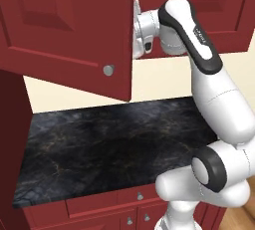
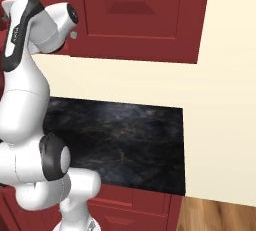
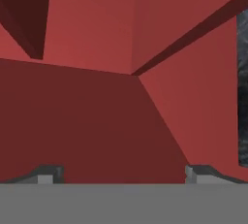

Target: Move the bowls from the cabinet to the plates on the dining table.

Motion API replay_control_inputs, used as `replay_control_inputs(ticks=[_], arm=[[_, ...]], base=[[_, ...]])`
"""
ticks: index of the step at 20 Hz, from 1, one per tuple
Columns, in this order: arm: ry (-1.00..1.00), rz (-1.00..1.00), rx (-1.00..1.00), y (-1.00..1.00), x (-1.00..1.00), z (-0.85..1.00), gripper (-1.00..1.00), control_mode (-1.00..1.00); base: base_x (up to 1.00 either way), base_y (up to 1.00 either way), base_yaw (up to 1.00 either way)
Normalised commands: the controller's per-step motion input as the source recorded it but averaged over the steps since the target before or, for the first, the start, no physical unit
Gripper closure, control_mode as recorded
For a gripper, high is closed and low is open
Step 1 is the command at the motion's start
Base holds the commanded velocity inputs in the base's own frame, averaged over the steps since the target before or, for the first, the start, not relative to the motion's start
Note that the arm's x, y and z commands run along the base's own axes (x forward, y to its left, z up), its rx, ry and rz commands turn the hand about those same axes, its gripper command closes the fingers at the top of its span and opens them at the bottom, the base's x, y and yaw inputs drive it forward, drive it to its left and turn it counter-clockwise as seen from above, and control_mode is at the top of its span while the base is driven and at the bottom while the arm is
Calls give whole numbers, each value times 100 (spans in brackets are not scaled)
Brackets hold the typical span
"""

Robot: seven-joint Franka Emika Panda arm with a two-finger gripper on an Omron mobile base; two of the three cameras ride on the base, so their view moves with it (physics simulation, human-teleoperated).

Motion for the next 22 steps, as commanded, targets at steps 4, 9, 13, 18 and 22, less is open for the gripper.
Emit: replay_control_inputs(ticks=[4, 9, 13, 18, 22], arm=[[1, 3, 0, 60, 1, 0, -100, -100], [1, 9, 0, 76, -37, 0, -100, -100], [0, 13, 0, 86, -56, 0, -100, -100], [0, 16, 0, 90, -46, 0, -100, -100], [0, 13, 0, 76, -17, 0, -100, -100]], base=[[0, 0, 0], [0, 0, 0], [0, 0, 0], [0, 0, 0], [0, 0, 0]])
